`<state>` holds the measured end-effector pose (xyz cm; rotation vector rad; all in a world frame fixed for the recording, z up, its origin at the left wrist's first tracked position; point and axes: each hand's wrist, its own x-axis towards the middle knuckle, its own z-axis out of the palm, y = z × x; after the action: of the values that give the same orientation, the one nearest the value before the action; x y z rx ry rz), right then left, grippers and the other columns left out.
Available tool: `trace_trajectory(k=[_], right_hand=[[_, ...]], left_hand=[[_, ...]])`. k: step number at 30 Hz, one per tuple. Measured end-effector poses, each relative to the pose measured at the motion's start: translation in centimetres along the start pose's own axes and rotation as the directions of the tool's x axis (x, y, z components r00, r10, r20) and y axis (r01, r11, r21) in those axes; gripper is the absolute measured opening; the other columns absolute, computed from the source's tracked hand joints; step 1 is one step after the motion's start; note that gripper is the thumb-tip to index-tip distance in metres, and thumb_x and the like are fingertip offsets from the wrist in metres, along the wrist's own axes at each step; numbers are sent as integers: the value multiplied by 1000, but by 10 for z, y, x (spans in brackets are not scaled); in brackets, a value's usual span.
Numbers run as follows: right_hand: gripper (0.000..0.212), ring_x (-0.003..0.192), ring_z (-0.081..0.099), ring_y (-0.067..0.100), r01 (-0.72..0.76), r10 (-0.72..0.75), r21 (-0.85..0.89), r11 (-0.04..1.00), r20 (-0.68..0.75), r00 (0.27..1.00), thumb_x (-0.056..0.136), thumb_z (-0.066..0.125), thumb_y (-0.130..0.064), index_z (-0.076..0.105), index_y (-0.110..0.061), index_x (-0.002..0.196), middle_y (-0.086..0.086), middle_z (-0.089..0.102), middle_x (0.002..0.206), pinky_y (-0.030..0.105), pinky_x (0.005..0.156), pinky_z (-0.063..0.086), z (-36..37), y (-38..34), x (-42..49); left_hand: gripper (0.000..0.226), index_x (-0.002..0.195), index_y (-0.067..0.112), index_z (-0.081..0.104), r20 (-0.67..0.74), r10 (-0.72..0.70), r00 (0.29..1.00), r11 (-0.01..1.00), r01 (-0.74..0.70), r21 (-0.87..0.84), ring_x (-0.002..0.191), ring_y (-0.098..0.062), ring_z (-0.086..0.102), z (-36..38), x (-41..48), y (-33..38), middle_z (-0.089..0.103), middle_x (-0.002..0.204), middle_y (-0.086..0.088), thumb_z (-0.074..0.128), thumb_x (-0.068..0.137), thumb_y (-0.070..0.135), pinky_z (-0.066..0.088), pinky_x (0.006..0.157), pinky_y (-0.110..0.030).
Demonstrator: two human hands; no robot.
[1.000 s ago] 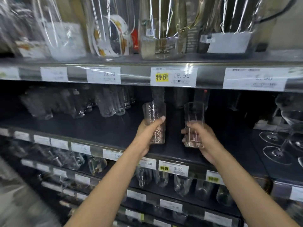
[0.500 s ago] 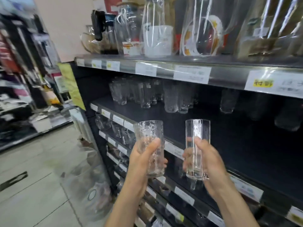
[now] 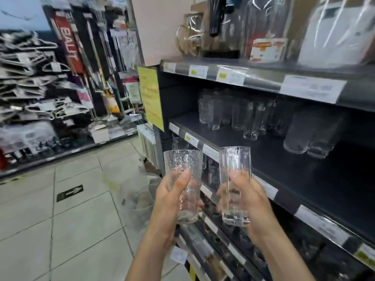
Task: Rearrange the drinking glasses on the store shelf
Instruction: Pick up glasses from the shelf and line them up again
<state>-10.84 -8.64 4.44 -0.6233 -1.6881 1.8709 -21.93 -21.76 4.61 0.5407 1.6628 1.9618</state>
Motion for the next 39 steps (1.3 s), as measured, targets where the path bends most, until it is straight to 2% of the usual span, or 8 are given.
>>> trace_trajectory(k=[5, 10, 15, 22, 27, 32, 35, 39], right_hand=[[70, 110, 65, 32, 28, -26, 32, 999, -62, 998, 56, 67, -84, 67, -41, 111, 0, 72, 113, 62, 100, 44, 43, 3, 42], [43, 66, 70, 27, 12, -4, 81, 997, -103, 995, 74, 69, -62, 69, -34, 107, 8, 75, 89, 37, 60, 55, 64, 10, 78], [36, 70, 70, 30, 19, -1, 91, 996, -197, 980, 71, 69, -60, 73, -32, 95, 12, 74, 92, 44, 69, 57, 71, 14, 114], [43, 81, 71, 32, 48, -24, 68, 997, -322, 946, 68, 71, -66, 73, -35, 98, 13, 75, 94, 53, 81, 57, 61, 26, 172], [19, 71, 73, 14, 25, 7, 75, 997, -402, 916, 73, 70, -52, 74, -39, 87, 10, 75, 89, 28, 61, 57, 54, 27, 203], [63, 111, 65, 18, 13, 28, 73, 997, -525, 851, 56, 70, -83, 68, -50, 110, -3, 67, 121, 52, 94, 51, 42, 33, 214], [49, 84, 72, 7, 28, 6, 47, 998, -604, 797, 68, 74, -67, 71, -33, 103, -3, 76, 96, 37, 81, 51, 32, 29, 207], [54, 88, 72, 30, 22, 5, 26, 999, -745, 668, 67, 66, -70, 70, -23, 93, 8, 76, 94, 52, 98, 48, 28, 29, 191]], left_hand=[[90, 123, 23, 58, 47, -25, 999, 999, 26, -33, 67, -29, 72, -45, 57, -4, 76, 100, -9, 79, 48, 69, 57, 66, -39], [115, 143, 26, 41, 120, -44, 992, 996, 53, -67, 67, -31, 69, -78, 111, -12, 70, 114, -17, 81, 48, 76, 54, 72, -42], [112, 139, 26, 45, 188, -91, 978, 987, 113, -112, 63, -31, 68, -89, 165, -15, 68, 110, -25, 81, 45, 78, 55, 54, -34], [95, 133, 29, 51, 271, -81, 959, 990, 110, -93, 81, -34, 69, -71, 245, -19, 70, 114, -16, 79, 54, 73, 56, 82, -50], [75, 127, 29, 52, 376, -95, 922, 995, 102, 4, 72, -30, 71, -43, 291, -11, 76, 100, -9, 72, 62, 62, 61, 76, -44], [83, 126, 24, 53, 462, -145, 875, 989, 141, 43, 74, -27, 73, -9, 321, -13, 75, 99, -8, 76, 62, 71, 58, 74, -46], [73, 117, 26, 57, 517, -172, 839, 985, 147, 90, 75, -23, 74, 10, 330, -18, 76, 96, -6, 62, 60, 70, 58, 67, -41], [100, 126, 28, 57, 600, -221, 769, 975, 170, 141, 102, -39, 69, 30, 341, -33, 69, 116, -16, 60, 50, 92, 56, 82, -59]])
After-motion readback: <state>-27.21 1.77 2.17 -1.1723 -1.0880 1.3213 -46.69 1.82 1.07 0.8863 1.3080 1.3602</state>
